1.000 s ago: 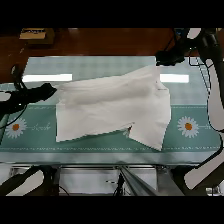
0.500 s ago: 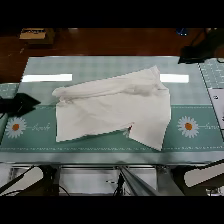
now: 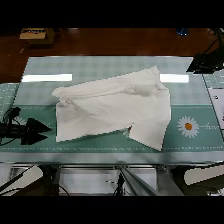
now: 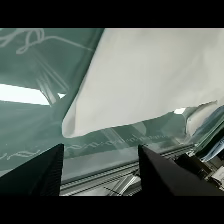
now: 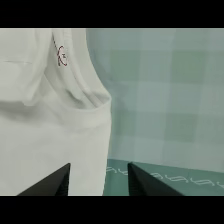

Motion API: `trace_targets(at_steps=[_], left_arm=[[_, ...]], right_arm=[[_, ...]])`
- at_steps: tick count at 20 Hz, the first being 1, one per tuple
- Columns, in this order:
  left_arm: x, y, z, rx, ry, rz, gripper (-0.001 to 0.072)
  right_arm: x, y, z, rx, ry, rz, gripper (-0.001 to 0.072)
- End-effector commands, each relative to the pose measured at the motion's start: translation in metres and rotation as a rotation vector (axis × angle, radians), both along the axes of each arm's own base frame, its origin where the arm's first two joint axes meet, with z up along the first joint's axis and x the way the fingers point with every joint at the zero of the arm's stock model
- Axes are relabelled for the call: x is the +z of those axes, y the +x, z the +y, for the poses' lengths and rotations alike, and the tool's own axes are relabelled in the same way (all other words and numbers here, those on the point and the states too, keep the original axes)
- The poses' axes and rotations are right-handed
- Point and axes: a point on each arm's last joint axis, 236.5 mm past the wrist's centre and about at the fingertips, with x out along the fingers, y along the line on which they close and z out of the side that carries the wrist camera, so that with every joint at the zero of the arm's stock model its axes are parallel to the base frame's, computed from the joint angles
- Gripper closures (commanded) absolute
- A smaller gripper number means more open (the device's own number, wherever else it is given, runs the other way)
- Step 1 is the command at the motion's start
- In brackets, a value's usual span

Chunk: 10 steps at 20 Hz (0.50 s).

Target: Fold the shirts.

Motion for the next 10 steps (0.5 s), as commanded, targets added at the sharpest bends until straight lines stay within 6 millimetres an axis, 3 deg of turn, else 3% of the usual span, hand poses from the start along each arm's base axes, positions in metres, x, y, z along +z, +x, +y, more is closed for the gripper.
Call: trace_targets(at_steps=[1, 10], left_arm=[[-0.013, -0.011, -0.008, -0.022, 0.010, 0.032, 0.0168], [-0.035, -0.007, -0.031, -0.119, 0.036, 0.082, 0.0169]], right_arm=[[-0.002, -0.001, -0.001, -0.003, 0.009, 0.000, 0.0282], [0.000, -0.005, 0.000, 0.002, 0.011, 0.011, 0.0282]])
